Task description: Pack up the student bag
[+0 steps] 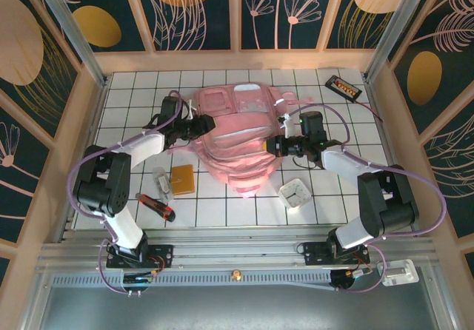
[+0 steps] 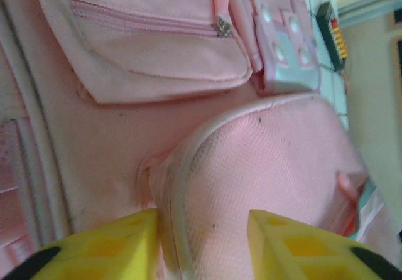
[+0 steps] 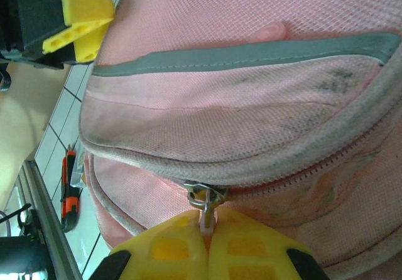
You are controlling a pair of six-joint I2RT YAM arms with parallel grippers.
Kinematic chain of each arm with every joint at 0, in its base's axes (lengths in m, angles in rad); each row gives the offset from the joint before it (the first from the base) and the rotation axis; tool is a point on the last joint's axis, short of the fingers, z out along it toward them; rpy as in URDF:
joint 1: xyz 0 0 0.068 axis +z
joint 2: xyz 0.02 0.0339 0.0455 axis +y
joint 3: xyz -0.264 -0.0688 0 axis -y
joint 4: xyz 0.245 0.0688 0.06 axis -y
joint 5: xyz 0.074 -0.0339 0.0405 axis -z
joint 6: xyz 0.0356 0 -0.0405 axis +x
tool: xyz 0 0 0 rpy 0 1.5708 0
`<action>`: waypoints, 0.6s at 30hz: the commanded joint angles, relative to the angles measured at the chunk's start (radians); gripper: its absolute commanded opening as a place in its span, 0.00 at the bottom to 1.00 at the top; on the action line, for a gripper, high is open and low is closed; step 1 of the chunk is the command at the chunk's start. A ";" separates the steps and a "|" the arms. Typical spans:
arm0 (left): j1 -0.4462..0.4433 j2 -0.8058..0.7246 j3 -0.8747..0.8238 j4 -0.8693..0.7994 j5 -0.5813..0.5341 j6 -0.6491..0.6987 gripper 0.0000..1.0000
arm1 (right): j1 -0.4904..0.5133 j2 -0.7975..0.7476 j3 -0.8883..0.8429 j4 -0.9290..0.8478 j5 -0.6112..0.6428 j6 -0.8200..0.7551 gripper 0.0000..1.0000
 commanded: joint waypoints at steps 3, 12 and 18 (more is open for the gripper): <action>-0.011 0.060 -0.003 0.189 0.130 -0.133 0.08 | -0.015 0.008 -0.016 0.023 -0.029 -0.006 0.00; -0.071 -0.045 -0.181 0.468 -0.010 -0.355 0.00 | 0.026 -0.016 -0.020 0.043 -0.057 0.057 0.00; -0.121 -0.124 -0.239 0.552 -0.151 -0.434 0.00 | 0.115 -0.005 -0.048 0.156 -0.066 0.159 0.00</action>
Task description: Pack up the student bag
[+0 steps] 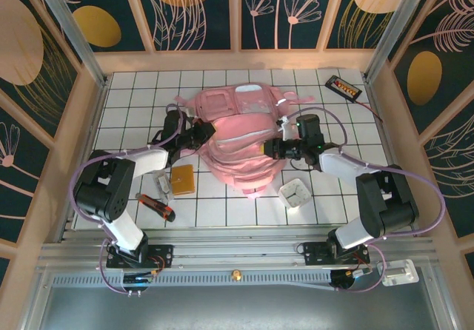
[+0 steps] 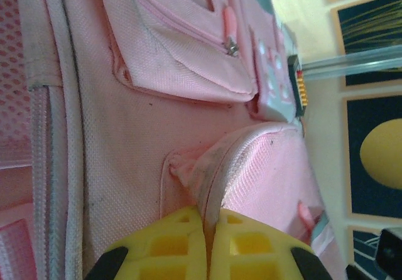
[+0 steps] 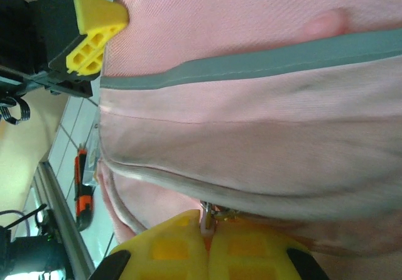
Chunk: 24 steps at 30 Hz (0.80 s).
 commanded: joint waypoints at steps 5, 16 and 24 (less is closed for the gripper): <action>-0.044 -0.066 -0.020 0.229 -0.039 -0.145 0.00 | 0.145 0.058 -0.009 0.193 -0.063 0.121 0.00; -0.065 -0.065 -0.036 0.264 -0.096 -0.175 0.00 | 0.334 0.205 0.048 0.493 0.017 0.334 0.00; -0.098 -0.047 -0.038 0.281 -0.116 -0.185 0.00 | 0.439 0.288 0.056 0.737 0.304 0.547 0.00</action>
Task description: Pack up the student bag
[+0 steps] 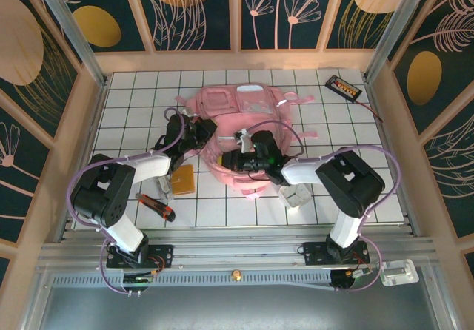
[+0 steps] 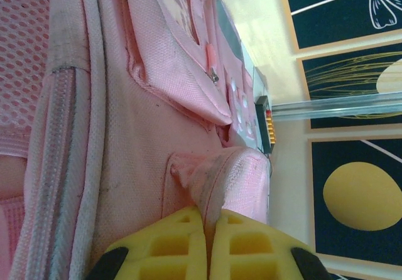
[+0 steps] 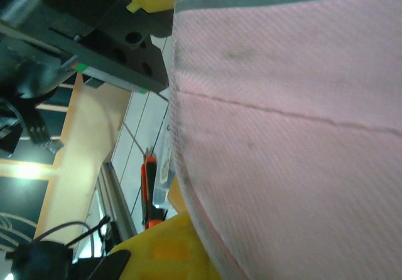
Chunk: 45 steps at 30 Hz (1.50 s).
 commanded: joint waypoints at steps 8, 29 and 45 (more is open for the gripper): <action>-0.060 -0.037 -0.024 0.145 0.024 -0.019 0.00 | 0.087 0.096 0.202 0.242 0.313 0.217 0.00; 0.006 -0.341 0.045 -0.320 -0.139 0.584 0.77 | 0.051 -0.172 0.128 -0.316 0.164 0.014 0.70; -0.054 -0.340 0.160 -0.563 -0.048 1.305 0.99 | -0.382 -0.300 -0.068 -0.352 -0.081 0.069 0.78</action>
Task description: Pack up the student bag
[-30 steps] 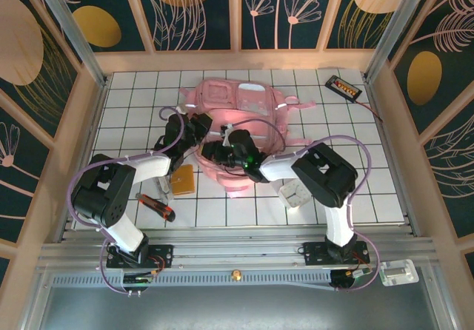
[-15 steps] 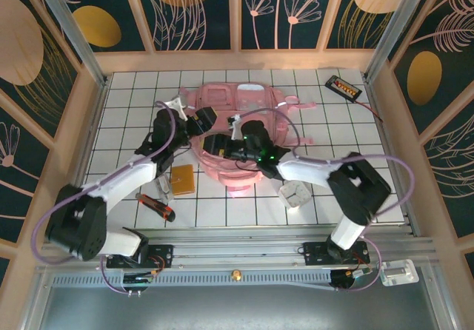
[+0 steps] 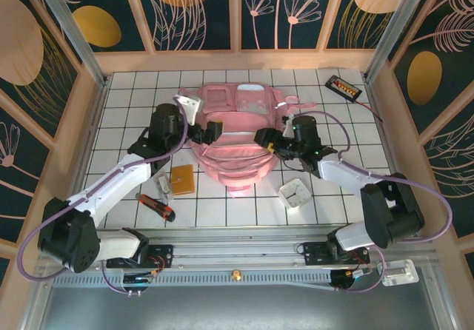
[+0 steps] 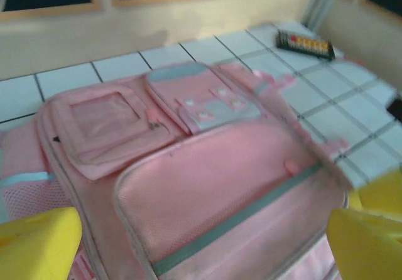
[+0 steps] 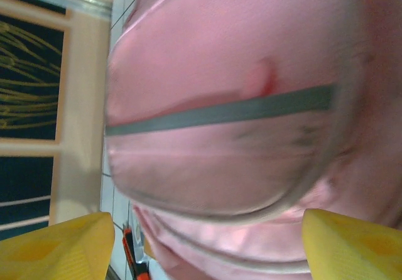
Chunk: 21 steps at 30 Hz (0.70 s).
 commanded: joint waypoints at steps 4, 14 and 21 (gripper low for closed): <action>-0.013 0.020 0.022 -0.035 0.042 0.208 0.99 | -0.057 0.089 -0.001 0.142 -0.123 0.072 0.78; -0.053 0.078 0.066 -0.114 0.004 0.359 0.99 | -0.052 0.096 0.104 0.113 -0.110 0.081 0.78; -0.064 0.133 0.143 -0.147 0.003 0.440 0.97 | -0.040 0.071 0.124 0.096 -0.099 0.090 0.78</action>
